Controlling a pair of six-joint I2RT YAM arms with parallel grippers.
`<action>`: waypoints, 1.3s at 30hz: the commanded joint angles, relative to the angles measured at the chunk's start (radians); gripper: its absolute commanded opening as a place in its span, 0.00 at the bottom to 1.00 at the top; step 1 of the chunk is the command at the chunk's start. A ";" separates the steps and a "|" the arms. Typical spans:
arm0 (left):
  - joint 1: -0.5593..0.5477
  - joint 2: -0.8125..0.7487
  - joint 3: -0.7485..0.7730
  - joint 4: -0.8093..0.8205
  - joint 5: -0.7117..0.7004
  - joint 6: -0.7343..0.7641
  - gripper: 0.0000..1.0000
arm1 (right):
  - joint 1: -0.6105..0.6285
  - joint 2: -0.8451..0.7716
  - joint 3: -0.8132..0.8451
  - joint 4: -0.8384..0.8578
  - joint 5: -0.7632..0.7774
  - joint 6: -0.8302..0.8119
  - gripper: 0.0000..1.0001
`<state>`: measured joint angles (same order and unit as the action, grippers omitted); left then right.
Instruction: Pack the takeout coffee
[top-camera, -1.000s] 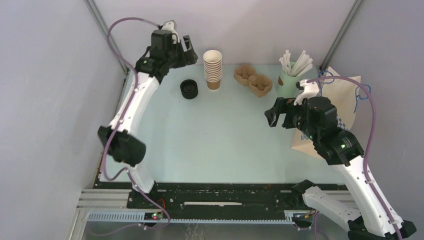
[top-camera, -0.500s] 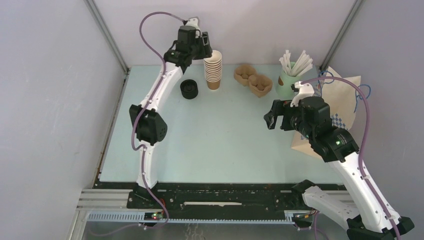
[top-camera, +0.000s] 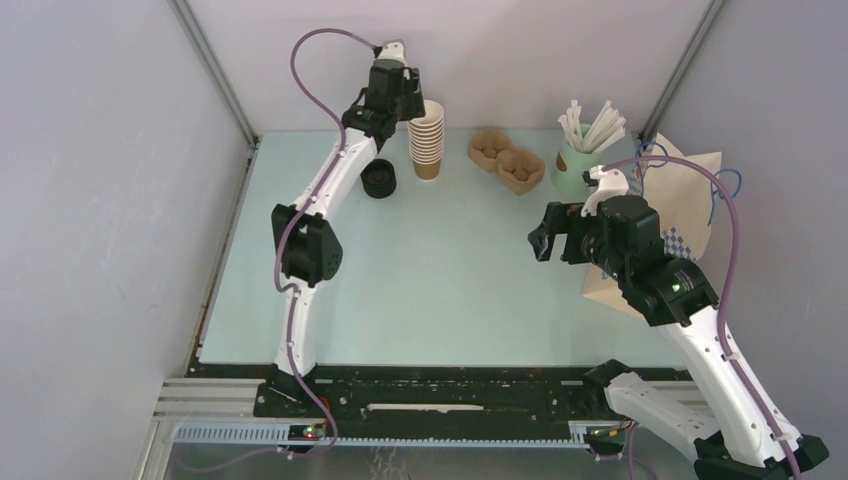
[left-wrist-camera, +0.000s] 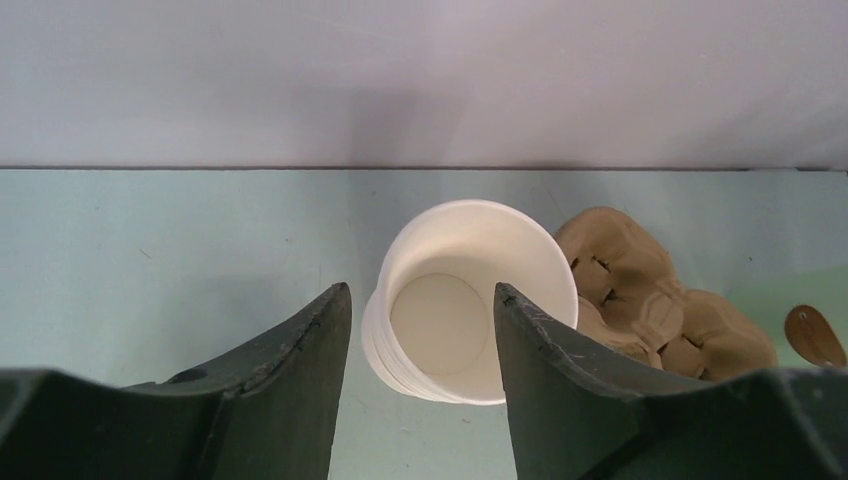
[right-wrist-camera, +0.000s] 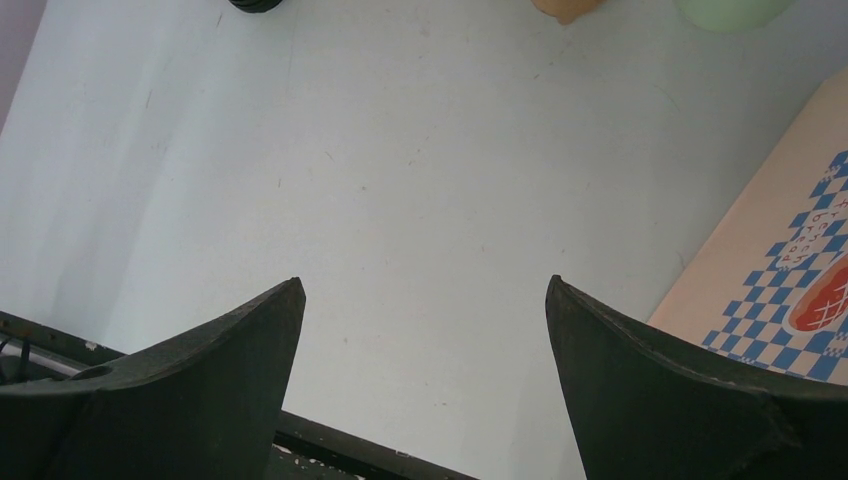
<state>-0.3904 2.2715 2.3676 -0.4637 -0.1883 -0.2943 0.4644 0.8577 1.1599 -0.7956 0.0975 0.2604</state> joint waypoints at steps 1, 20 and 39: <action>-0.002 0.013 0.024 0.054 -0.043 0.026 0.58 | -0.007 -0.008 -0.006 0.009 0.002 0.023 1.00; -0.007 0.047 0.019 0.060 -0.048 0.009 0.33 | -0.009 -0.006 -0.023 0.022 -0.006 0.020 1.00; -0.012 0.049 0.013 0.049 -0.066 0.029 0.29 | -0.008 -0.013 -0.029 0.025 -0.014 0.026 0.99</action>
<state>-0.3946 2.3238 2.3676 -0.4343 -0.2344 -0.2863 0.4641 0.8574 1.1316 -0.7940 0.0914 0.2722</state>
